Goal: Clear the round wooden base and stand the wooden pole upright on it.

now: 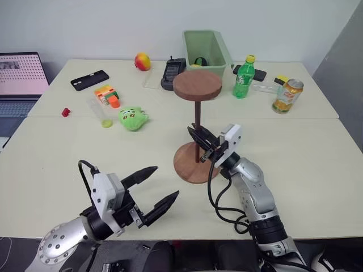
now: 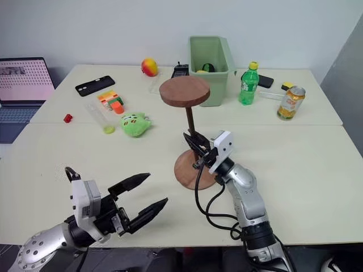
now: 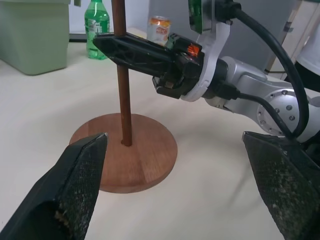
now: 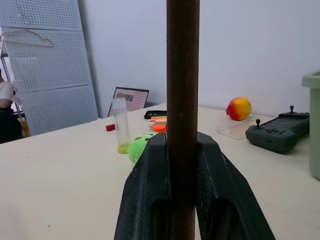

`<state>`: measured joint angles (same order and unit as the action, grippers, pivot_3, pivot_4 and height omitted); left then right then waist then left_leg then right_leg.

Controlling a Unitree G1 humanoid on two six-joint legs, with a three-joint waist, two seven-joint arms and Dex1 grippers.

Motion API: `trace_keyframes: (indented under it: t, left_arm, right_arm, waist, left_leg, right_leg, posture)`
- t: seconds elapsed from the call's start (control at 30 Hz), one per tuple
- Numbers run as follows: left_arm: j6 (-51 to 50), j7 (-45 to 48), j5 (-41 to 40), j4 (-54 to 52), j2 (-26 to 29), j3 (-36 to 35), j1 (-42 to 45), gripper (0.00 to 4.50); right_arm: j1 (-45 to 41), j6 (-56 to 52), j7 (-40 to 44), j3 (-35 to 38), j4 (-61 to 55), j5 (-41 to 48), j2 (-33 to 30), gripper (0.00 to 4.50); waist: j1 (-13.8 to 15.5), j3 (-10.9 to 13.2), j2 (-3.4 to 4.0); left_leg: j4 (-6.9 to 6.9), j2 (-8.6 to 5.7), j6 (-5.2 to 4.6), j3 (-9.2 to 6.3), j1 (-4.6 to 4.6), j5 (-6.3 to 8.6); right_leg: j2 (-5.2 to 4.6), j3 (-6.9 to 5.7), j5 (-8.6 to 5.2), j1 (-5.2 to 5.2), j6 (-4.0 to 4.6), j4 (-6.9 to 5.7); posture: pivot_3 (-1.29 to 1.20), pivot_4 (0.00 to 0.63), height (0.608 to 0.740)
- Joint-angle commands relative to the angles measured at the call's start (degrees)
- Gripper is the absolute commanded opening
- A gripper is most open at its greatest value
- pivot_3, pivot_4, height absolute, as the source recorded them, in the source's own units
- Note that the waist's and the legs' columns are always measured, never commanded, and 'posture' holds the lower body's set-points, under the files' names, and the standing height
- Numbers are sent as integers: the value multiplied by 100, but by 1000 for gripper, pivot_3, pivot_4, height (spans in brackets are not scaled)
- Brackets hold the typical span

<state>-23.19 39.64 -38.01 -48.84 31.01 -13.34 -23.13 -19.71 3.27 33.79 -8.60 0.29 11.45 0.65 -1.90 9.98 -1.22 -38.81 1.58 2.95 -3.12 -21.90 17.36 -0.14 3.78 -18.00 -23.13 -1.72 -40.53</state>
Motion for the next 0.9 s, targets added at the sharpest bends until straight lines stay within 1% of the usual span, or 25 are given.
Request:
trace_keyframes:
  t: [0.03, 0.4, 0.67, 0.9]
  left_arm:
    - [75, -47, -97, -63, 39, -28, 71, 4500]
    - [215, 32, -39, 8, 11, 0, -23, 4500]
    - [341, 66, -62, -7, 26, -46, -210, 4500]
    - [376, 67, -56, 24, 41, -16, -189, 4500]
  right_arm:
    - [-114, 264, -101, 31, 44, -26, -12, 251]
    - [-118, 537, -256, -170, 394, -157, 105, 251]
    - [180, 424, -261, -337, 171, -127, -1, 251]
    - [198, 416, -285, -315, 174, -150, -106, 251]
  waist:
    - [2, 0, 0]
    - [0, 0, 0]
    - [2, -3, -1]
    - [3, -5, -2]
  left_leg:
    - [0, 1, 0, -1, 0, 0]
    - [1, 1, 0, 0, 1, 0]
    - [2, 2, 0, -2, 2, 0]
    - [2, 1, -1, -2, 5, 1]
  right_leg:
    - [0, -1, 0, 0, 0, 0]
    - [0, 0, 0, 0, 0, 0]
    - [0, 3, 0, 2, 0, 1]
    - [1, 2, -1, 6, 1, 1]
  posture:
    - [0, 150, 740]
    - [0, 150, 740]
    - [0, 150, 740]
    - [0, 150, 740]
